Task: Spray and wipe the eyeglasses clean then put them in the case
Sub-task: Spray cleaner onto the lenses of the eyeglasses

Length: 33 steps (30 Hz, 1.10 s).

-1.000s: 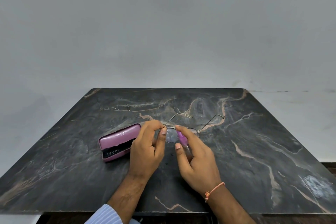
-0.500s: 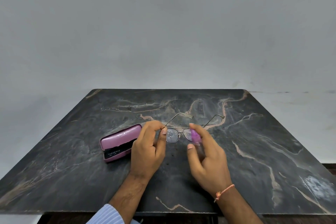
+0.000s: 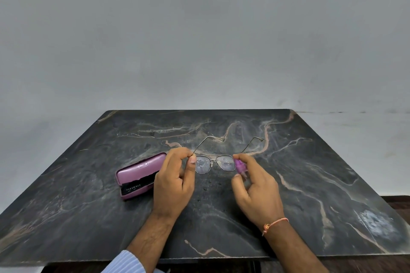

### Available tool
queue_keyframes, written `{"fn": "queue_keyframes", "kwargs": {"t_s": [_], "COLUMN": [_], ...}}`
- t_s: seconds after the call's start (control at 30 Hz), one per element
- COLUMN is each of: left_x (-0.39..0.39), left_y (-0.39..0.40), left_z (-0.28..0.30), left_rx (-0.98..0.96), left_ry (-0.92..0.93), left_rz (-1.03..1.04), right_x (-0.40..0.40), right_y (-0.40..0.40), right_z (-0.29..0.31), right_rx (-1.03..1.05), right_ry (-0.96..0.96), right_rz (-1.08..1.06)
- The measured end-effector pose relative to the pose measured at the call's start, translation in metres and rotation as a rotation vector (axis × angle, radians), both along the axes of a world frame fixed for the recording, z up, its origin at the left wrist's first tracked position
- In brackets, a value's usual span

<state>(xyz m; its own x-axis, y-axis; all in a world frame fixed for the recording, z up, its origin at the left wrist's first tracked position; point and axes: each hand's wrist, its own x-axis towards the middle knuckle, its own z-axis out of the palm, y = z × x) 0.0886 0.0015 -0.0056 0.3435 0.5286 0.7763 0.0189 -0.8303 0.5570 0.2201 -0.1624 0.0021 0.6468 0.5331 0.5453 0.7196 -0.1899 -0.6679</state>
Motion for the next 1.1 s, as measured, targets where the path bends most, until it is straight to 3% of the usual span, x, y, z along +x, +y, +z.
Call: {"fn": "queue_keyframes", "kwargs": {"t_s": [0.2, 0.57, 0.87, 1.07, 1.1], "left_x": [0.001, -0.001, -0.002, -0.006, -0.007], "left_y": [0.000, 0.000, 0.000, -0.002, -0.002], "left_z": [0.001, 0.000, -0.002, -0.003, -0.003], "left_rx": [-0.022, -0.037, -0.037, -0.027, -0.023], "left_ry": [-0.006, -0.017, -0.015, 0.001, 0.000], "left_rz": [0.018, 0.026, 0.035, 0.026, 0.027], "right_x": [0.010, 0.052, 0.043, 0.011, 0.006], "right_y": [-0.016, -0.043, -0.045, -0.063, -0.066], "right_z": [-0.005, -0.017, -0.009, 0.009, 0.014], "right_rx": [0.208, 0.236, 0.181, 0.394, 0.428], "right_ry": [0.103, 0.399, 0.412, 0.082, 0.122], "right_rz": [0.040, -0.127, -0.096, -0.241, -0.205]}}
